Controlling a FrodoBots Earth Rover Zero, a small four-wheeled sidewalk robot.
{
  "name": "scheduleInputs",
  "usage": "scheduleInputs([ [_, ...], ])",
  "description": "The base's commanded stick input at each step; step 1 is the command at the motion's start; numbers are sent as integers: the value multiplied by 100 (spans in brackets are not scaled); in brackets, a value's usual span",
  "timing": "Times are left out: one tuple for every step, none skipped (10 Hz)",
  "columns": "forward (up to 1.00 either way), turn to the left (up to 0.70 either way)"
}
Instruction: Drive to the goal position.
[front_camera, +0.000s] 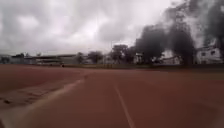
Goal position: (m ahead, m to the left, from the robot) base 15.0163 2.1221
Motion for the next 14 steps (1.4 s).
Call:
scheduleInputs([
  [70,0],
  [70,0],
  [70,0],
  [70,0],
  [70,0],
  [70,0],
  [70,0],
  [70,0],
  [70,0],
  [70,0],
  [70,0],
  [70,0],
  [70,0],
  [70,0],
])
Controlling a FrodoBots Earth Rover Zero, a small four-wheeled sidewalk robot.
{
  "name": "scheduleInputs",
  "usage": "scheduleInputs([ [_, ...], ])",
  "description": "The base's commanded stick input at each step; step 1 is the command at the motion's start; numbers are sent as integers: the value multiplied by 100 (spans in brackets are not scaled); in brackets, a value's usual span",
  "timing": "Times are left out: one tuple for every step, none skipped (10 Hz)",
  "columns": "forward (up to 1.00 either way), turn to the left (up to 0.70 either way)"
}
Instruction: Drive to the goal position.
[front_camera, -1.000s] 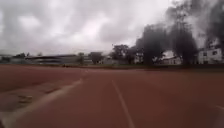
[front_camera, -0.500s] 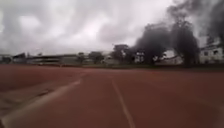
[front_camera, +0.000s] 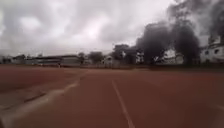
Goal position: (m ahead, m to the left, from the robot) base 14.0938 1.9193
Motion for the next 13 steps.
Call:
scheduleInputs([
  [70,0],
  [70,0],
  [70,0],
  [70,0],
  [70,0],
  [70,0],
  [70,0],
  [70,0],
  [70,0],
  [70,0],
  [70,0],
  [70,0],
  [70,0],
])
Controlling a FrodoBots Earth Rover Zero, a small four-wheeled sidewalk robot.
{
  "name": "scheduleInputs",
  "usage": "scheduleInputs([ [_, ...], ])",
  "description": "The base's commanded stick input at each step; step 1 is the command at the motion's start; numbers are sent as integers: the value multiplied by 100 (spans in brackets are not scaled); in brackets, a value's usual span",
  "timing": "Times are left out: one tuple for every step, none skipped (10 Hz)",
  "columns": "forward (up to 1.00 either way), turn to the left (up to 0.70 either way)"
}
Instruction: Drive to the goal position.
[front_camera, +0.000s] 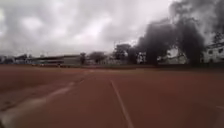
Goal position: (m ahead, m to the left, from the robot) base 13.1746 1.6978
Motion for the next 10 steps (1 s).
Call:
scheduleInputs([
  [70,0],
  [70,0],
  [70,0],
  [70,0],
  [70,0],
  [70,0],
  [70,0],
  [70,0],
  [70,0],
  [70,0],
])
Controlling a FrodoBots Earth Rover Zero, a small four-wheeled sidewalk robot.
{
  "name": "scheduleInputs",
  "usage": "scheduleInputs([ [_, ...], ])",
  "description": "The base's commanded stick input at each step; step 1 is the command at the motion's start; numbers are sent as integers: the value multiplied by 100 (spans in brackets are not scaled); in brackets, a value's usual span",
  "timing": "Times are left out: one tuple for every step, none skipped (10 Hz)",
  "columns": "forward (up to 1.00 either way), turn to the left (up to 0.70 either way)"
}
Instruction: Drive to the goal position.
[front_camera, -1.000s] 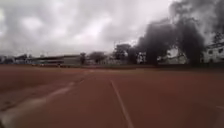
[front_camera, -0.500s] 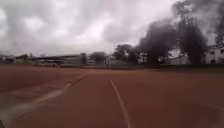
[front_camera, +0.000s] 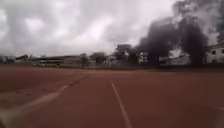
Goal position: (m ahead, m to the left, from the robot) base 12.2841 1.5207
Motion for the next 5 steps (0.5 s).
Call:
scheduleInputs([
  [70,0],
  [70,0],
  [70,0],
  [70,0],
  [70,0],
])
